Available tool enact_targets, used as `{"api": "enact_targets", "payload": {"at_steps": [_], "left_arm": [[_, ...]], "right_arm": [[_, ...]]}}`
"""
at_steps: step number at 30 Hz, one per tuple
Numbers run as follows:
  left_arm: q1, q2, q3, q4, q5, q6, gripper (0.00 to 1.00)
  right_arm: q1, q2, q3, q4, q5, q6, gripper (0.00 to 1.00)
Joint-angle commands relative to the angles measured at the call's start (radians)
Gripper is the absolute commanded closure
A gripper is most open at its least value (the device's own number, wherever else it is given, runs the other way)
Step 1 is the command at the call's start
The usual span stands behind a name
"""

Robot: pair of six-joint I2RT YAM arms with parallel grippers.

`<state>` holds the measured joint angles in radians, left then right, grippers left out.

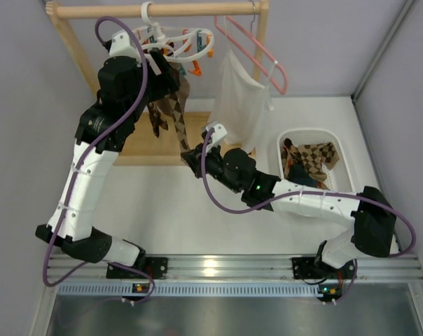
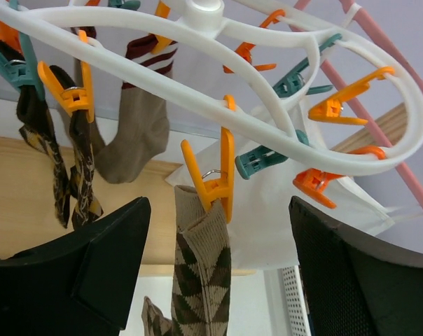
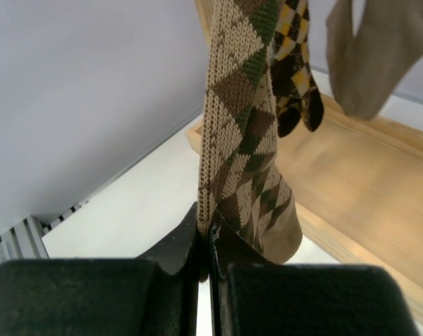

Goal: Remove the socks clipped to the hanger

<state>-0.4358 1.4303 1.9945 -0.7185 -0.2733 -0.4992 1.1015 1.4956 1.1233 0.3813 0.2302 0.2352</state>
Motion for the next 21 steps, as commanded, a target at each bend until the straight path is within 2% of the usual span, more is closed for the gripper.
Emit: {"api": "enact_targets", "payload": {"at_steps": [1,9,13,21], "left_arm": [[-0.011,0.009,0.013,0.033,-0.104,0.033,0.17],[-0.011,0.027,0.036,0.033,-0.127,0.059,0.25],[-0.011,0.062,0.076,0.033,-0.142,0.08,0.35],[-0.009,0.111,0.108,0.034,-0.156,0.102,0.35]], "right_arm": [[0.04,0.006,0.04,-0.005,0.026,-0.011,1.0],[0.041,0.015,0.04,-0.013,0.032,-0.005,1.0],[0.04,0.012,0.032,-0.009,0.026,-0.004,1.0],[0.041,0.0,0.015,-0.01,0.027,-0.004,1.0]]}}
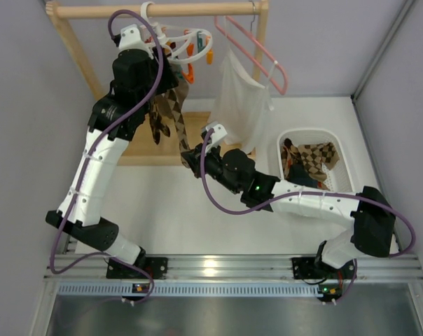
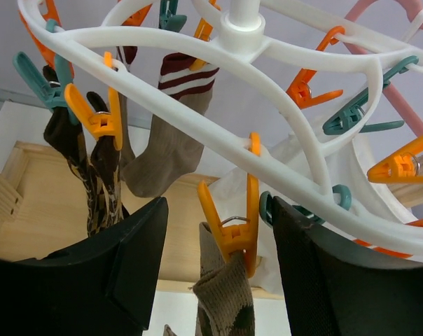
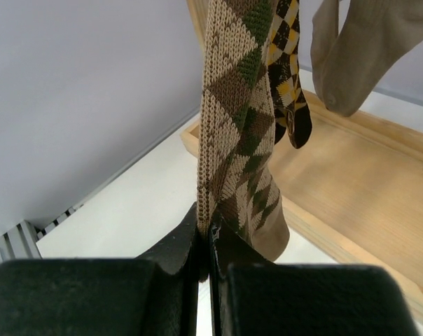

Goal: Remove the socks clipped to the hanger

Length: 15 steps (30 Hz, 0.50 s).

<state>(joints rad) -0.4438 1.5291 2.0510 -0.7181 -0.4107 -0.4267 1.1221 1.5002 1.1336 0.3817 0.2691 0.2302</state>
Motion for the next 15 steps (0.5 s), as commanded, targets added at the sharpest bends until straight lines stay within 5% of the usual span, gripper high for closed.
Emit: {"api": "enact_targets", "payload": {"at_steps": [1,6,15], "left_arm": [[-0.001,0.023,0.06,0.034,-0.02,0.032,0.35],[0.001,0.054,0.098,0.032,-0.045,0.058,0.43],[-0.001,0.057,0.113,0.034,-0.063,0.074,0.4]], "right_arm": [[0.021,-0.003,0.002,-0.009,-0.011,0.0,1.0],[0.021,-0.004,-0.012,0.0,-0.021,0.003,1.0],[0.021,-0.012,-0.038,0.006,-0.018,0.004,1.0]]}}
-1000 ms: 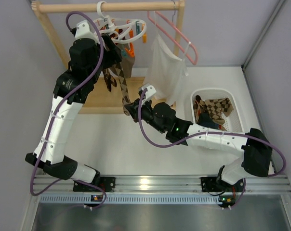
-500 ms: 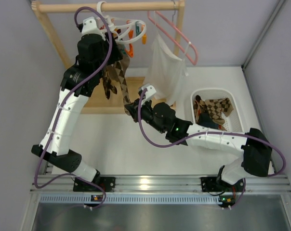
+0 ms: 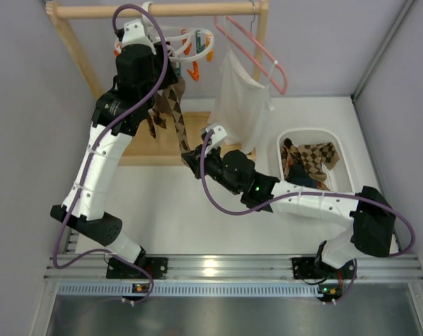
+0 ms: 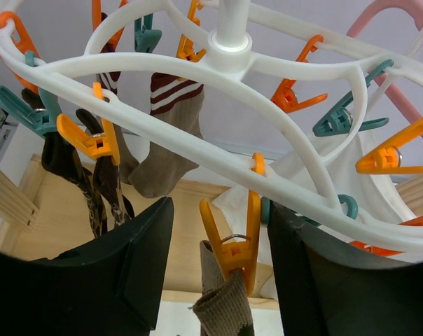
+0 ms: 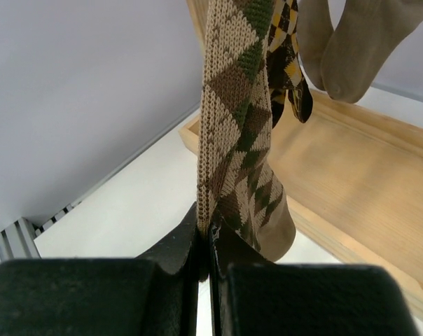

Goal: Remove the socks clipped to the hanger

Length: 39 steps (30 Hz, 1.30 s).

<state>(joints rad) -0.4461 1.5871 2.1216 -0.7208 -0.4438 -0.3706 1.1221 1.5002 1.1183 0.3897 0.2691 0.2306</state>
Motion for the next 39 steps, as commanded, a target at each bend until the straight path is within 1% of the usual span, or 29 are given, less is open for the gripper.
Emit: {"api": "enact_targets", "payload": {"at_steps": [1,9,13,15,17,24,29,35,39], "left_arm": [[0.001,-0.004,0.04,0.035,-0.018,0.013,0.35],[0.003,-0.071,-0.009,0.037,0.025,-0.024,0.36],[0.001,-0.131,-0.048,0.044,0.076,-0.036,0.36],[0.001,-0.144,-0.06,0.049,0.115,-0.034,0.36],[0.003,-0.154,-0.064,0.049,0.125,-0.034,0.35],[0.001,-0.151,-0.075,0.053,0.045,-0.011,0.37],[0.003,-0.105,-0.036,0.061,0.06,0.004,0.41],[0.001,-0.07,-0.034,0.061,0.077,-0.016,0.41],[0.001,-0.065,-0.032,0.069,0.039,-0.016,0.41]], "right_arm": [[0.021,-0.012,-0.026,-0.002,-0.016,0.004,1.0],[0.021,-0.014,-0.032,-0.003,-0.002,0.003,1.0],[0.021,-0.011,-0.029,-0.003,0.007,0.001,1.0],[0.021,-0.008,-0.025,-0.006,0.005,0.001,1.0],[0.021,-0.003,-0.015,-0.009,0.005,0.001,1.0],[0.022,-0.004,-0.012,-0.011,-0.005,0.007,1.0],[0.019,-0.001,-0.021,-0.011,-0.011,0.0,1.0],[0.021,-0.008,-0.032,-0.009,-0.011,-0.004,1.0],[0.021,-0.012,-0.037,-0.011,-0.016,-0.01,1.0]]}}
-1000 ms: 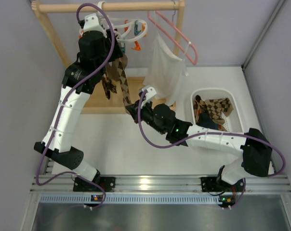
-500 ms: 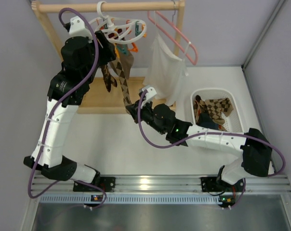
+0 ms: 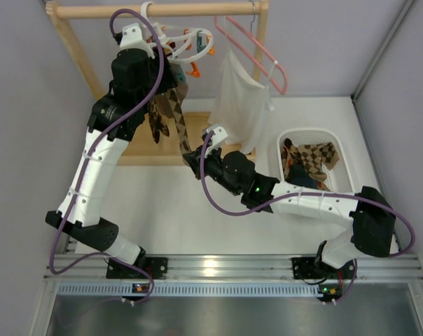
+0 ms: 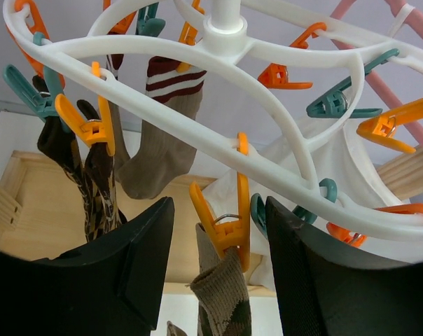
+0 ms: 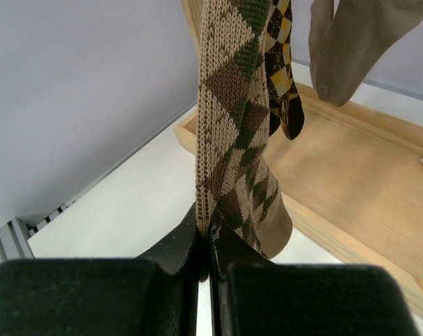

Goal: Remove the socks clipped to the hanger

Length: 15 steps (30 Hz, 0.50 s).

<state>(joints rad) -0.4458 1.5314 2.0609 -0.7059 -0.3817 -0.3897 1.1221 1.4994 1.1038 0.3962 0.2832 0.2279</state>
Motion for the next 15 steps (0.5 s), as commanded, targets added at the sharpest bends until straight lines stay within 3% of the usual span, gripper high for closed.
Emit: {"api": "enact_targets", "payload": {"at_steps": [1,15], "left_arm": [[0.001,-0.011,0.027,0.062,-0.028,0.006,0.41],[0.021,-0.022,-0.025,0.147,-0.062,-0.003,0.41]], "right_arm": [[0.021,-0.011,-0.025,-0.016,-0.032,-0.009,1.0],[0.021,-0.002,-0.042,-0.011,-0.052,-0.009,1.0]]}}
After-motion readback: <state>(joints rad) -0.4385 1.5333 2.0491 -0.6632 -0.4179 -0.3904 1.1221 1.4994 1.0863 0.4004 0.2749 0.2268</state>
